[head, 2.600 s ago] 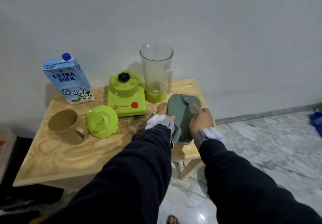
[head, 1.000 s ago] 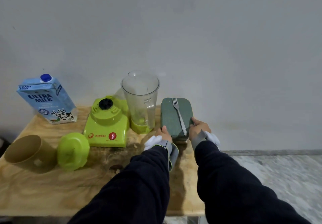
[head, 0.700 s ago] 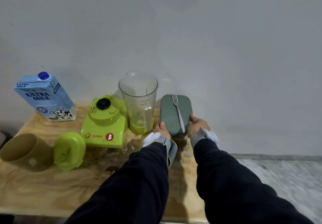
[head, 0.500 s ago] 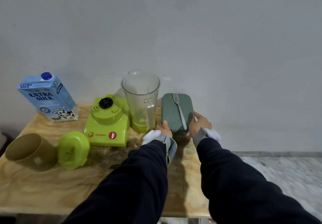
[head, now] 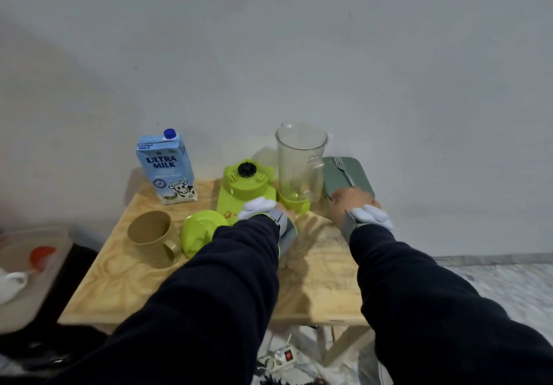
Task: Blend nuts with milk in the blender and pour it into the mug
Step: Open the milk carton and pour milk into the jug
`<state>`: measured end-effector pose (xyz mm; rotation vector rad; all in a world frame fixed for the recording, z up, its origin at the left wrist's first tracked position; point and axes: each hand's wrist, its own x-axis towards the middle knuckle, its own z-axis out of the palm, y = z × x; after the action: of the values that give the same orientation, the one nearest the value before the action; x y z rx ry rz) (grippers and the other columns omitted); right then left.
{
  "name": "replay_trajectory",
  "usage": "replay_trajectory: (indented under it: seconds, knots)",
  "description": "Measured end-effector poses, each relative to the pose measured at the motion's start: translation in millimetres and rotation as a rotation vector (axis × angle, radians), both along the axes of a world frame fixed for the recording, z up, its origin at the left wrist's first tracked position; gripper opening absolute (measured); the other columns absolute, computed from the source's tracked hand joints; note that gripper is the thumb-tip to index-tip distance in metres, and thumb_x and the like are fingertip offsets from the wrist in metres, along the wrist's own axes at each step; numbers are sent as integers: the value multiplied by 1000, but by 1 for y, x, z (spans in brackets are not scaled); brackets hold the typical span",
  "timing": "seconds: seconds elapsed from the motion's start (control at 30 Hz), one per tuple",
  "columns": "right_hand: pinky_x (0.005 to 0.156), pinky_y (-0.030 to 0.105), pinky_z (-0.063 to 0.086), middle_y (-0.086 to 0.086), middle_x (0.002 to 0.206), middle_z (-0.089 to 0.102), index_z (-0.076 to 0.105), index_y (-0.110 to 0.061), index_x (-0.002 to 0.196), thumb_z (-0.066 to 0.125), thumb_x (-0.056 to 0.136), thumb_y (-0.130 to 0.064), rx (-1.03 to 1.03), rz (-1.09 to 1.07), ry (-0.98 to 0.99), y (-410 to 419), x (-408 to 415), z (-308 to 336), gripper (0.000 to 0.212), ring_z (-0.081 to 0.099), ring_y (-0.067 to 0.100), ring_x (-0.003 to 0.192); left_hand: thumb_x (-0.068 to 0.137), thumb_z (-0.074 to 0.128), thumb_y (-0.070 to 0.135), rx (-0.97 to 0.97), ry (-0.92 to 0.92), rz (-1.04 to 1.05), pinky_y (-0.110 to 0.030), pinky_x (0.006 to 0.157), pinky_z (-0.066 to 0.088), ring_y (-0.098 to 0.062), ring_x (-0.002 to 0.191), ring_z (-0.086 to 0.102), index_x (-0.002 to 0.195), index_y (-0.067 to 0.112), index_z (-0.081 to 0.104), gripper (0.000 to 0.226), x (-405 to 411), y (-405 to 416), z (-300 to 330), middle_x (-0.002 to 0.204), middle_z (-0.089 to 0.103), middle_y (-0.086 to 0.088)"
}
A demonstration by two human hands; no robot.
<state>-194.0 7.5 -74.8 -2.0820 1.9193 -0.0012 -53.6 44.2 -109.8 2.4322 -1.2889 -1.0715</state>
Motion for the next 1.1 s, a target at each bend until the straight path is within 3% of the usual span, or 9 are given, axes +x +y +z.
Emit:
replay_trajectory:
  seconds: [0.17, 0.27, 0.33, 0.43, 0.5, 0.57, 0.67, 0.93, 1.1]
  knots:
    - [94, 36, 46, 8, 95, 66, 61, -17, 84, 41, 88, -23, 28, 39, -77, 33, 56, -1, 22, 61, 28, 85, 97, 44, 20, -144, 51, 73, -29, 94, 46, -30, 125, 55, 130, 2, 56, 39, 52, 31, 18, 133, 58, -15]
    - [68, 23, 43, 6, 91, 65, 61, -19, 82, 41, 91, -24, 46, 105, -89, 41, 87, -3, 23, 57, 23, 76, 98, 43, 17, -212, 4, 137, -22, 77, 34, -29, 125, 54, 131, 1, 54, 39, 77, 45, 27, 135, 57, -16]
    - [61, 20, 41, 6, 96, 69, 67, -18, 88, 41, 91, -20, 85, 151, -94, 44, 115, 0, 26, 66, 22, 84, 100, 41, 17, -267, -33, 197, -24, 70, 38, -29, 125, 54, 132, 2, 53, 38, 101, 50, 32, 135, 56, -16]
    - [72, 28, 56, 3, 93, 71, 69, -18, 97, 40, 85, -18, 95, 180, -171, 37, 152, 9, 32, 70, 25, 83, 98, 43, 19, -312, -104, 288, -28, 89, 44, -27, 119, 55, 131, 9, 53, 36, 138, 52, 40, 129, 58, -11]
    - [87, 35, 55, -1, 112, 66, 66, -28, 109, 41, 84, -17, 107, 222, -175, 27, 173, 15, 37, 67, 28, 98, 96, 43, 17, -318, -135, 356, -29, 93, 39, -25, 112, 52, 130, 10, 48, 35, 161, 45, 42, 123, 55, -5]
    - [97, 32, 49, -6, 131, 60, 61, -34, 121, 42, 84, -19, 103, 293, -190, 16, 192, 22, 45, 62, 26, 113, 94, 47, 15, -331, -138, 433, -32, 100, 38, -29, 120, 50, 133, 7, 43, 39, 178, 40, 46, 134, 50, -12]
    - [98, 27, 46, -4, 133, 59, 57, -32, 127, 42, 88, -15, 98, 332, -270, -2, 219, 28, 45, 60, 22, 117, 93, 51, 16, -344, -127, 541, -35, 109, 34, -31, 134, 40, 141, 9, 37, 50, 199, 30, 48, 146, 36, -16]
    - [100, 29, 44, 3, 139, 54, 52, -26, 133, 42, 94, -12, 78, 530, -373, -43, 298, 42, 43, 56, 25, 122, 93, 45, 39, -382, -221, 707, -43, 101, 43, -35, 113, 55, 136, 14, 37, 51, 248, 0, 36, 137, 38, -13]
    - [105, 31, 39, 10, 141, 50, 52, -12, 134, 42, 94, -7, 69, 591, -269, -53, 336, 48, 41, 49, 30, 128, 98, 41, 36, -427, -107, 717, -39, 105, 38, -33, 126, 48, 146, 12, 29, 55, 276, -12, 35, 146, 36, -14]
